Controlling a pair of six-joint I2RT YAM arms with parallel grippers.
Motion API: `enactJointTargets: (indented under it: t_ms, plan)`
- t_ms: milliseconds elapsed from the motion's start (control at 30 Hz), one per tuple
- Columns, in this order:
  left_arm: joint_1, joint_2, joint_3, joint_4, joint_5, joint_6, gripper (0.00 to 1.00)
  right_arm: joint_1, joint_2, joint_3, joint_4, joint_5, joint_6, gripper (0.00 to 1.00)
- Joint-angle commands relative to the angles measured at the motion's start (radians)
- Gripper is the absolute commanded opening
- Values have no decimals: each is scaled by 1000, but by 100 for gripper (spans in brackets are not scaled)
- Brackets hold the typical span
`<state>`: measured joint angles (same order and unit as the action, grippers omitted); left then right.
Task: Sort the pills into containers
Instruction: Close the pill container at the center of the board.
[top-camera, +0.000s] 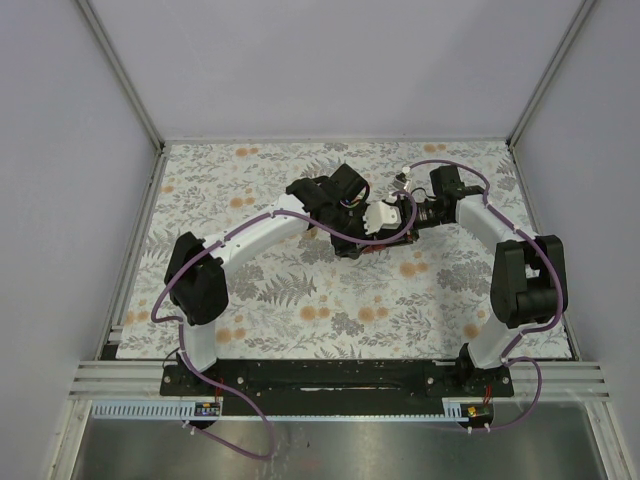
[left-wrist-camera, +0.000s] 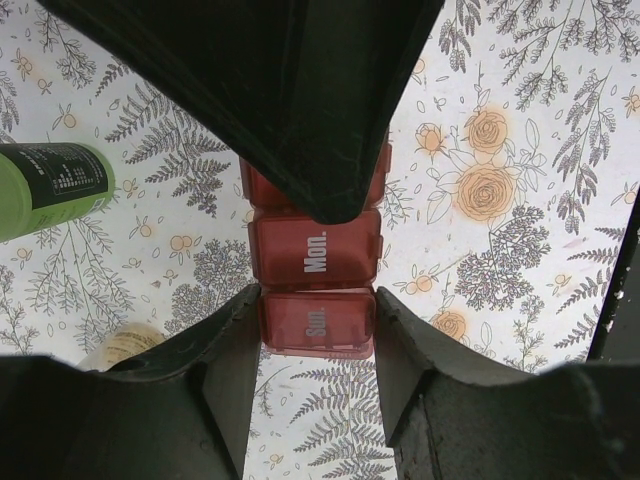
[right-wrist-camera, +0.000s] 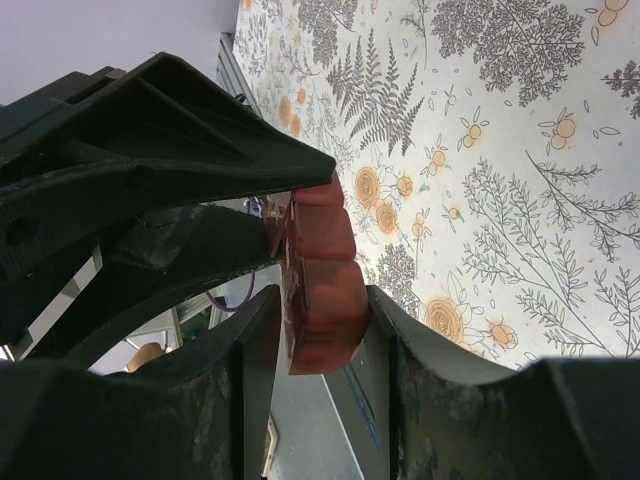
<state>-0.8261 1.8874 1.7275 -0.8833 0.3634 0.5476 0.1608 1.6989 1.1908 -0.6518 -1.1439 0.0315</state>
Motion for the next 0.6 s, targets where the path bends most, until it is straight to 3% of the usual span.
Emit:
enactJointTargets:
  t_ms: [0, 567]
  plan:
    - [4, -36, 32, 38, 46, -17, 0, 9, -39, 6, -19, -69, -25, 46]
    - [21, -42, 30, 24, 49, -9, 0, 6, -24, 27, -100, -85, -111, 45]
